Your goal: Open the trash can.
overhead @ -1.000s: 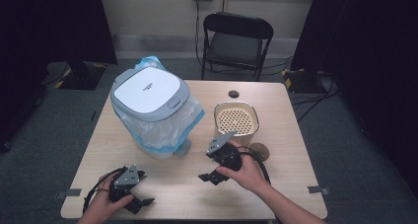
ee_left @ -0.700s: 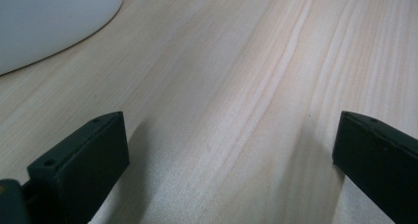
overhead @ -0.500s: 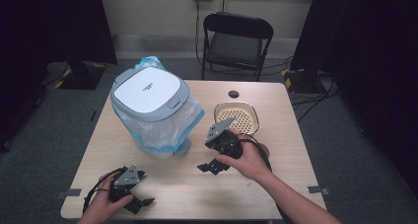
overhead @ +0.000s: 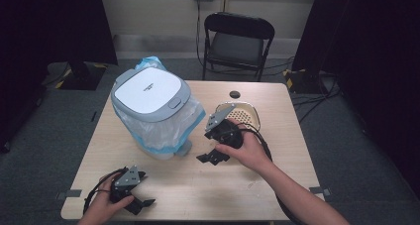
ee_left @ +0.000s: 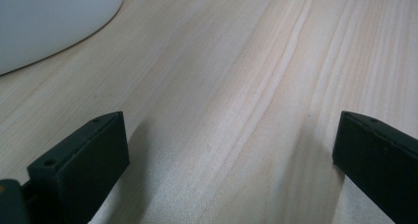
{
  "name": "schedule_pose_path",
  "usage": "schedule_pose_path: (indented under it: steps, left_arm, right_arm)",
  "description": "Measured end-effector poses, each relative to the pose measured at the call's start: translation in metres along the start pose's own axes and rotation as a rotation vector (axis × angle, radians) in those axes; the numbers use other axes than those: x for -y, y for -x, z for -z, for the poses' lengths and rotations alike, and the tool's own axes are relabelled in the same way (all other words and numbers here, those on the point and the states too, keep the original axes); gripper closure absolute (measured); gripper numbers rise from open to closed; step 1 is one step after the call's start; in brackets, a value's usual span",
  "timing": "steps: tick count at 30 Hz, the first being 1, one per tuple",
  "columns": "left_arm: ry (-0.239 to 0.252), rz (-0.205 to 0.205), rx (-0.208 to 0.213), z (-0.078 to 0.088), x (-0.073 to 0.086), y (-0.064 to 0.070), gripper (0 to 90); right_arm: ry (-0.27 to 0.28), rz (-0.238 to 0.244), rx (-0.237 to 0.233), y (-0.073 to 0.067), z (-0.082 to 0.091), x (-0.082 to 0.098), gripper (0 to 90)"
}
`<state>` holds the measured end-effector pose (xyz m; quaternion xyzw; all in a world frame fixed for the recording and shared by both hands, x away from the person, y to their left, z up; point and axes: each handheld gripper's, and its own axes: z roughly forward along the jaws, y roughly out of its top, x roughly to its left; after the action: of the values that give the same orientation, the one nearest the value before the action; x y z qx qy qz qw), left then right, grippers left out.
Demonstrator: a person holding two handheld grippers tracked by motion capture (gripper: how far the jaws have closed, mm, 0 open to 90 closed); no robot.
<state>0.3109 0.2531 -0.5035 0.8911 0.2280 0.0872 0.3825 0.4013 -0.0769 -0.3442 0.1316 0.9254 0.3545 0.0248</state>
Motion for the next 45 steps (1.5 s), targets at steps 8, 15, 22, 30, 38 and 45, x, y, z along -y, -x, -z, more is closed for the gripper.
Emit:
schedule_pose_path:
  steps: [8, 15, 22, 30, 38, 45]
  left_arm:
    - [0.001, -0.001, -0.001, 0.0, 0.0, 0.0, 0.0]
    - [0.001, -0.004, -0.004, 0.0, 0.0, 0.0, 0.0]
    - [0.001, -0.003, -0.003, 0.0, 0.0, 0.0, 0.0]
    - [0.001, -0.003, -0.002, 0.0, 0.0, 0.0, 0.0]
    - [-0.002, -0.004, 0.0, 0.0, 0.0, 0.0, 0.0]
    - [0.0, -0.003, 0.002, 0.0, 0.0, 0.0, 0.0]
  right_arm:
    - [0.005, -0.002, 0.004, 0.005, 0.006, -0.011, 16.0]
    - [0.009, 0.005, 0.002, 0.009, 0.017, -0.023, 16.1]
    - [0.008, 0.014, -0.009, 0.011, 0.024, -0.032, 16.1]
    - [-0.015, 0.028, -0.028, 0.012, 0.024, -0.042, 16.1]
    - [-0.018, 0.032, -0.031, 0.016, 0.022, -0.052, 16.1]
    - [0.0, 0.031, -0.029, 0.018, 0.025, -0.062, 16.1]
